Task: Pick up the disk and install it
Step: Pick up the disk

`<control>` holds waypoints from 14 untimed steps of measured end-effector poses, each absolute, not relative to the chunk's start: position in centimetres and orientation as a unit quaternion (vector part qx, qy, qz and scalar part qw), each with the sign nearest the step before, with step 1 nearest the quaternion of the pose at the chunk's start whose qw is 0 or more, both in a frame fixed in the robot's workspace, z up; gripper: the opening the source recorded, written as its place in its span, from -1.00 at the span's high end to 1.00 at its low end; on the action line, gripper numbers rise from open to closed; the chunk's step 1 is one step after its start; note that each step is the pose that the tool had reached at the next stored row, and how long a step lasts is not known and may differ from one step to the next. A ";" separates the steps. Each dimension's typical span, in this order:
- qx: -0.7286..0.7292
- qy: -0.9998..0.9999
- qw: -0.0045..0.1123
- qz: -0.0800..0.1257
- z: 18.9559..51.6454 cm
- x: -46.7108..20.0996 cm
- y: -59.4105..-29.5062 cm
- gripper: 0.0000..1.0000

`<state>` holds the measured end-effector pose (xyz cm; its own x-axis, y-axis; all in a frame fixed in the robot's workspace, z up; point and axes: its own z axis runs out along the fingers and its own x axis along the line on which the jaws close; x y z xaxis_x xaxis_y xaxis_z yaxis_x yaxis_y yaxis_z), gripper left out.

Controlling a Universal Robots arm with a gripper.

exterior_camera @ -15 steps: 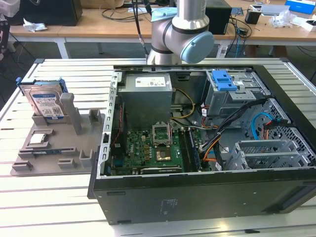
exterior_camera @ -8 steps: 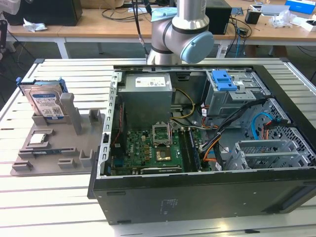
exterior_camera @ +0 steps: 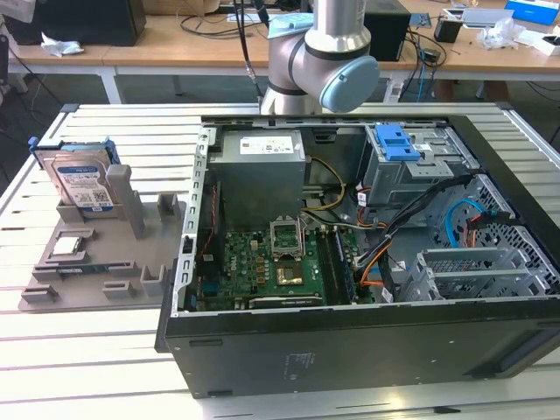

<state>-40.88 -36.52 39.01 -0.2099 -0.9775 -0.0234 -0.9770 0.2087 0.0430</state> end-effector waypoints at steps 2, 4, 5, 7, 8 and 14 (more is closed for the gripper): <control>0.641 -0.768 0.005 -0.024 39.0 -40.9 -36.5 0.79; 0.655 -0.756 0.005 -0.024 39.0 -40.9 -36.5 0.79; 0.661 -0.750 0.005 -0.024 39.0 -40.9 -36.5 0.79; 0.678 -0.734 0.006 -0.024 39.0 -40.9 -36.5 0.79; 0.685 -0.729 0.006 -0.024 39.0 -40.9 -36.5 0.79; 0.721 -0.692 0.007 -0.023 39.0 -40.9 -36.5 0.79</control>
<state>-40.88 -36.52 39.01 0.0403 -0.9989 -0.0234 -0.9982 -0.0413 0.0430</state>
